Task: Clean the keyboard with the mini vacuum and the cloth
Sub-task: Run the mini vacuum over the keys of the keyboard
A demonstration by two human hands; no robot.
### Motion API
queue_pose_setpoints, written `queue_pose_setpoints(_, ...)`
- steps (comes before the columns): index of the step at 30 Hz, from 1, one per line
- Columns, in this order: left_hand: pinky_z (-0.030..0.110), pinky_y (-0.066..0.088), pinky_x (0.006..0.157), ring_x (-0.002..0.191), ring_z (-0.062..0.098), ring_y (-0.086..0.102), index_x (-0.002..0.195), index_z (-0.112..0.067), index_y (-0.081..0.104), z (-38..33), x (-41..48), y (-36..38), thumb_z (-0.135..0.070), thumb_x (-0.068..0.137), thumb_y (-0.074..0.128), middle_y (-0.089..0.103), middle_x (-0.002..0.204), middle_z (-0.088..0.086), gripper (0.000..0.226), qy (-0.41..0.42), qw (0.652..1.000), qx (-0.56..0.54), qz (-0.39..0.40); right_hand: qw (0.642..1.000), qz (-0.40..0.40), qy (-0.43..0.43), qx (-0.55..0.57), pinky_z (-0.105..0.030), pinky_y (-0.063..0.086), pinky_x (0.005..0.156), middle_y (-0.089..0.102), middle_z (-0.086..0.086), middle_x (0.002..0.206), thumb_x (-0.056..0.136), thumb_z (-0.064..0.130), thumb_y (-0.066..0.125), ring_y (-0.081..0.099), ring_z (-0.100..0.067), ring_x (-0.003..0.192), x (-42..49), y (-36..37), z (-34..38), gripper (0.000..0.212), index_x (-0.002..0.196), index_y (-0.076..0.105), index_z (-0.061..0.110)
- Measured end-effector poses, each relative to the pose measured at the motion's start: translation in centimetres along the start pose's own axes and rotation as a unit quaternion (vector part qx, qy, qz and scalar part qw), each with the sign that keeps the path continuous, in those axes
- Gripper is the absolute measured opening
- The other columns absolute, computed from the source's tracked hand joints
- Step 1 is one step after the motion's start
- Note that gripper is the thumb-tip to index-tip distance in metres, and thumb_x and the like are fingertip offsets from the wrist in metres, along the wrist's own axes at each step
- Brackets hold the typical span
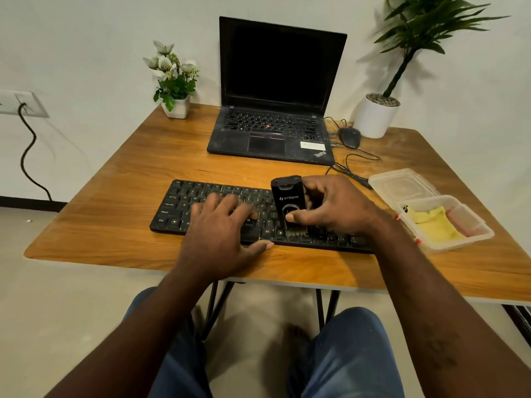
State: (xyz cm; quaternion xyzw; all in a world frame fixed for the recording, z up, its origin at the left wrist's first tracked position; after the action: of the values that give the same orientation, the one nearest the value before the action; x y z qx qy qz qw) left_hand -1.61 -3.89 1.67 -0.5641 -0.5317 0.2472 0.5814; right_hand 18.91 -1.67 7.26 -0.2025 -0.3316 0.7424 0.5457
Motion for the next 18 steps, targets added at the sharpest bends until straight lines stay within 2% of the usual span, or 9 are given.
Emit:
queue_pose_setpoints(2,0.045,0.038,0.098,0.115,0.019,0.043,0.119,-0.037,0.057,0.0,0.0,-0.1,-0.086,0.076,0.049,0.054,0.120,-0.007,0.066,0.002,1.000,-0.003,-0.004,0.999,-0.038,-0.001,-0.001,-0.046,0.063,0.078,0.077,0.003,0.096,0.079,0.027,0.088,0.073,-0.016,0.086,-0.2,-0.3,0.2,0.042,0.119,0.072,0.025)
queue_pose_setpoints(3,0.045,0.038,0.098,0.114,0.019,0.044,0.118,-0.037,0.057,0.0,-0.1,-0.1,-0.086,0.076,0.050,0.054,0.119,-0.006,0.065,0.003,1.000,-0.006,-0.007,1.000,-0.031,0.001,0.001,-0.046,0.063,0.078,0.077,0.003,0.096,0.079,0.027,0.088,0.073,-0.016,0.086,-0.3,-0.1,0.2,0.042,0.118,0.072,0.025)
queue_pose_setpoints(6,0.045,0.038,0.097,0.115,0.020,0.044,0.120,-0.037,0.057,0.0,-0.1,-0.1,-0.086,0.076,0.047,0.055,0.121,-0.006,0.067,0.002,1.000,-0.006,-0.006,0.998,0.061,0.009,0.019,-0.054,0.061,0.078,0.076,-0.006,0.096,0.079,0.028,0.088,0.073,-0.027,0.088,-1.2,0.6,-0.1,0.040,0.116,0.073,0.019)
queue_pose_setpoints(8,0.045,0.037,0.099,0.117,0.019,0.043,0.122,-0.038,0.056,0.1,-0.1,0.0,-0.088,0.076,0.045,0.054,0.122,-0.007,0.069,-0.002,1.000,-0.004,0.002,0.995,0.087,0.007,0.042,-0.054,0.060,0.078,0.076,-0.008,0.098,0.080,0.029,0.088,0.073,-0.030,0.090,-1.9,0.2,-0.2,0.041,0.116,0.073,0.019)
queue_pose_setpoints(9,0.045,0.036,0.100,0.117,0.019,0.042,0.122,-0.038,0.056,0.1,-0.1,0.0,-0.088,0.076,0.045,0.053,0.123,-0.007,0.068,-0.002,1.000,-0.005,0.004,0.996,0.068,0.005,0.052,-0.051,0.062,0.079,0.076,-0.007,0.101,0.081,0.028,0.087,0.073,-0.029,0.092,-2.2,-0.2,-0.3,0.040,0.118,0.073,0.024)
queue_pose_setpoints(11,0.044,0.037,0.100,0.117,0.018,0.042,0.121,-0.039,0.056,0.1,-0.1,0.0,-0.087,0.076,0.047,0.053,0.122,-0.007,0.066,0.001,1.000,-0.010,0.001,0.998,-0.027,0.010,0.058,-0.045,0.062,0.080,0.076,-0.002,0.103,0.082,0.026,0.086,0.073,-0.025,0.095,-2.5,-1.3,-0.6,0.042,0.121,0.070,0.030)
queue_pose_setpoints(14,0.045,0.037,0.099,0.116,0.019,0.043,0.121,-0.038,0.056,0.1,-0.1,0.0,-0.087,0.077,0.047,0.054,0.122,-0.007,0.067,0.003,1.000,-0.013,-0.001,0.983,-0.158,0.027,0.093,-0.047,0.063,0.078,0.076,-0.002,0.103,0.084,0.027,0.085,0.072,-0.030,0.095,-2.8,-2.4,-1.6,0.040,0.120,0.069,0.029)
queue_pose_setpoints(16,0.045,0.037,0.099,0.116,0.019,0.044,0.121,-0.037,0.057,0.1,-0.1,-0.1,-0.087,0.076,0.046,0.055,0.122,-0.006,0.068,0.002,1.000,-0.011,-0.003,0.978,-0.180,0.032,0.096,-0.046,0.064,0.078,0.076,0.001,0.102,0.085,0.029,0.085,0.072,-0.027,0.095,-2.8,-2.4,-1.9,0.040,0.121,0.068,0.030)
queue_pose_setpoints(18,0.045,0.037,0.099,0.116,0.020,0.044,0.121,-0.037,0.057,0.1,-0.2,-0.1,-0.087,0.076,0.046,0.055,0.122,-0.005,0.069,0.003,1.000,-0.010,-0.007,0.985,-0.166,0.024,0.047,-0.043,0.064,0.079,0.076,0.006,0.101,0.083,0.031,0.086,0.073,-0.016,0.092,-2.8,-1.9,-1.5,0.042,0.122,0.069,0.029)
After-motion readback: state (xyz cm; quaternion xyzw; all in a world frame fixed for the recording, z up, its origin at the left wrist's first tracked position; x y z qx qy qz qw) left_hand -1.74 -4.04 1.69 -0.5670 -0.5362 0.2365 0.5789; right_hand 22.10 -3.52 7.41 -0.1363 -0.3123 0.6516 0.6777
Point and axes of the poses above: each hand's wrist, its own x-axis towards the middle knuckle, its own y-axis out of the palm, z = x × y, the point moved 7 cm from there along x, towards the middle knuckle
